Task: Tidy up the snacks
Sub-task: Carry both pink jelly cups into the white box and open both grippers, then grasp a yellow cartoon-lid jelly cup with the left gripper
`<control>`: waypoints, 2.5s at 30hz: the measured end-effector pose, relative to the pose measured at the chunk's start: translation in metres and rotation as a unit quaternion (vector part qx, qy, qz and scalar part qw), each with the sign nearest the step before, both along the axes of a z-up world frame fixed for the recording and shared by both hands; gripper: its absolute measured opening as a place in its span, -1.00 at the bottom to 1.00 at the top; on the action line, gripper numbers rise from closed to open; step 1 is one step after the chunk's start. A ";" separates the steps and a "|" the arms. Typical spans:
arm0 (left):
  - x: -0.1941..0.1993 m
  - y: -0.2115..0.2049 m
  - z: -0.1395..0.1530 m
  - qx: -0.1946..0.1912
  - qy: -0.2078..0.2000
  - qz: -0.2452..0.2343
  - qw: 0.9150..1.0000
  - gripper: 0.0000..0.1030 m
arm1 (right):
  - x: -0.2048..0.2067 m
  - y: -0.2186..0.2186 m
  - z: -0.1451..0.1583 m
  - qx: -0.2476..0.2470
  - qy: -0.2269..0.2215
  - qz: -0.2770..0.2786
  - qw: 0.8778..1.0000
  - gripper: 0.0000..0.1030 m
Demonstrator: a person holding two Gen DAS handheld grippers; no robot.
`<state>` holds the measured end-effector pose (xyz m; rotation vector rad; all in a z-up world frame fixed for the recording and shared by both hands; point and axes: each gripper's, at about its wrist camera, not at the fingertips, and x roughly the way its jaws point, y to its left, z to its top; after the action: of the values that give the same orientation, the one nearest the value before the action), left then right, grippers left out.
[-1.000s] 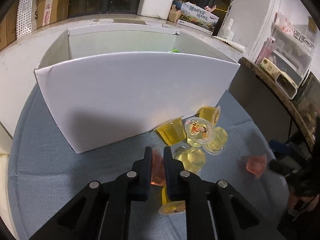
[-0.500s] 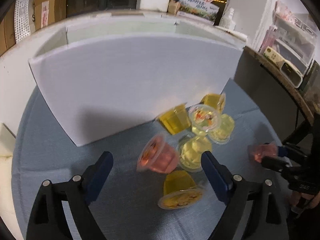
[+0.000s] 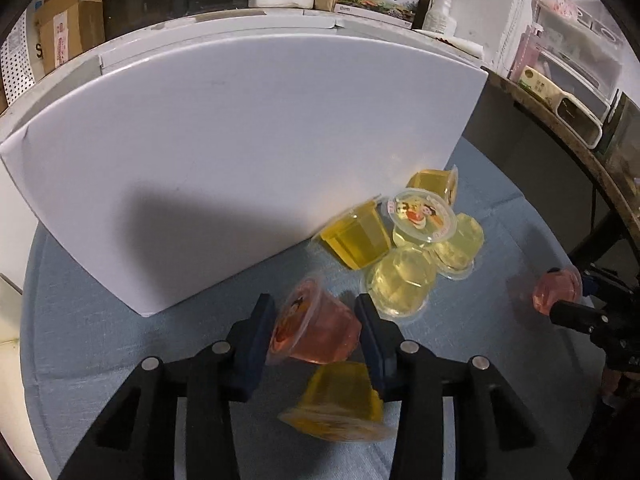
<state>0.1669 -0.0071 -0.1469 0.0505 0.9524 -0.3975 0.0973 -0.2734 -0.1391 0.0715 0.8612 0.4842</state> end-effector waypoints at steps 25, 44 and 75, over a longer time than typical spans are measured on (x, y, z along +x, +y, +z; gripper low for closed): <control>0.020 0.037 0.156 -0.071 -0.160 0.038 0.984 -0.30 | 0.075 0.049 0.123 0.031 -0.120 0.030 0.992 -0.06; 0.062 0.063 0.125 -0.055 -0.119 0.116 0.985 1.00 | 0.145 0.065 0.118 0.022 -0.099 -0.007 0.995 1.00; -0.072 0.032 0.012 -0.046 -0.037 0.101 0.993 1.00 | -0.011 0.004 0.077 0.085 -0.086 -0.041 0.992 1.00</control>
<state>0.0946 0.0246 -0.1353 -0.1138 0.8558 -0.2496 0.0866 -0.2696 -0.0623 0.2177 0.6451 0.4785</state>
